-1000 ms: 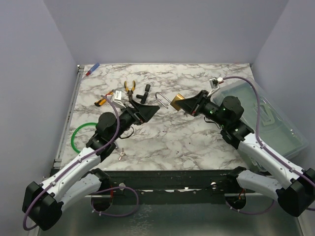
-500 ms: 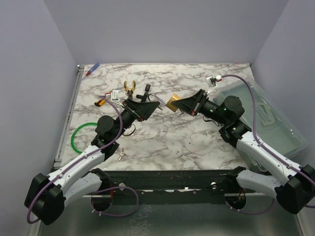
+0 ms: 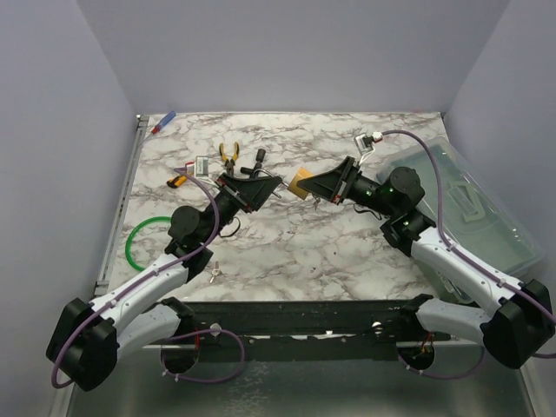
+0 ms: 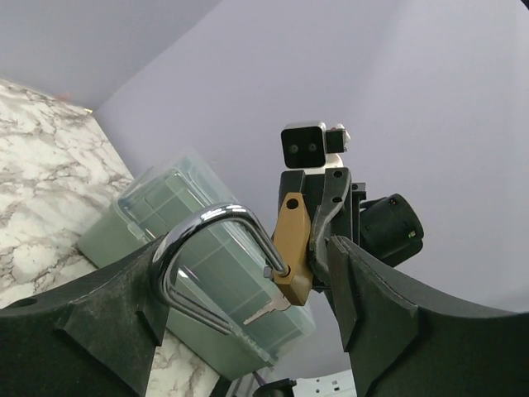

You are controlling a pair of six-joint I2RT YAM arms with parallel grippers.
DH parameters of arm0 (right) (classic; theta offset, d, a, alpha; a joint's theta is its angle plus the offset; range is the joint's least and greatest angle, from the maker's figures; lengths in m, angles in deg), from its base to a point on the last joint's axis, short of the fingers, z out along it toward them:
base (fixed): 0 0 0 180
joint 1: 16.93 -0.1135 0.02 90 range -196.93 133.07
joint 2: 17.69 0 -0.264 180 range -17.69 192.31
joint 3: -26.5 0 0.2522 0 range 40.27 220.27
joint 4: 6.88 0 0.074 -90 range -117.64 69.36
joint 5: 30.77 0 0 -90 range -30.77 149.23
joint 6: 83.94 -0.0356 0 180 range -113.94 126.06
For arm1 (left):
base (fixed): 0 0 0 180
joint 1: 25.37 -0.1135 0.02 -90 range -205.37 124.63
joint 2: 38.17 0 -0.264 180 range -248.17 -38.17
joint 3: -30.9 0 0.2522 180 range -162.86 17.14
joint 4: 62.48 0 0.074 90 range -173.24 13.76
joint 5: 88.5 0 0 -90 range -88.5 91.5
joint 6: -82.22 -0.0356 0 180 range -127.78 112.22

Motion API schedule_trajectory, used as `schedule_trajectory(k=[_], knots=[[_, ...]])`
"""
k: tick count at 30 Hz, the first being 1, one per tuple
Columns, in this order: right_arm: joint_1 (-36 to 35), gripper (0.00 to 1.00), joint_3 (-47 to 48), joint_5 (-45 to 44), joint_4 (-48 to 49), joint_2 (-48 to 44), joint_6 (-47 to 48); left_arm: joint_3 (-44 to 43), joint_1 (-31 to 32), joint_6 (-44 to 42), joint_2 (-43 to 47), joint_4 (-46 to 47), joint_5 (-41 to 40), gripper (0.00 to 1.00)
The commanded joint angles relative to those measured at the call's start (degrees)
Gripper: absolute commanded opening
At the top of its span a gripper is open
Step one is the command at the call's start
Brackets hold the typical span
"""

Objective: Unlock with the key

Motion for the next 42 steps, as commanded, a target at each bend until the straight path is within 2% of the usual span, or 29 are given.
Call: schedule_trajectory(k=[1, 4, 8, 17, 21, 24, 31, 34, 38, 42], knots=[[-0.15, 0.0, 1.01, 3.19, 6.81, 0.92, -1.9, -1.31, -0.2, 0.9, -1.64, 3.24, 2.48, 0.74], [-0.21, 0.0, 0.53, 2.6, 6.15, 0.99, -0.57, -1.65, -0.26, 2.06, -2.11, 2.83, 2.59, 0.63], [-0.16, 0.0, 1.69, 0.56, 0.43, 1.28, 5.58, -3.66, -0.27, 3.63, -2.58, -7.15, -0.11, 0.5], [-0.14, 0.0, 2.03, -6.46, -6.6, 1.82, 20.8, -4.58, -0.2, 13.38, -2.99, -18.22, -3.45, 0.46], [-0.16, 0.0, 2.8, -8.71, -8.74, 2.75, 25.09, -5.62, -0.27, 14.41, -3.8, -23.09, -3.94, 0.46], [-0.16, 0.0, 2.83, -9.25, -8.91, 3.27, 25.32, -4.91, -0.25, 13.38, -4.12, -23.48, -3.88, 0.51], [-0.16, 0.0, 2.77, -12.94, -9.88, 4.24, 22.09, -1.22, -0.23, 8.73, -2.57, -24.12, -6.29, 0.8], [-0.16, 0.0, 2.76, -14.72, -10.85, 5.03, 21.45, 0.34, -0.37, 6.77, -1.97, -25.09, -7.32, 0.85], [-0.16, 0.0, 2.71, -17.85, -12.4, 6.61, 20.95, 1.07, -0.86, 4.56, -0.28, -28.52, -7.86, 0.86], [-0.15, 0.0, 2.6, -21.2, -13.65, 8.65, 21.52, -1.9, -1.15, -2.48, 4.23, -39.04, -10.24, 0.87]])
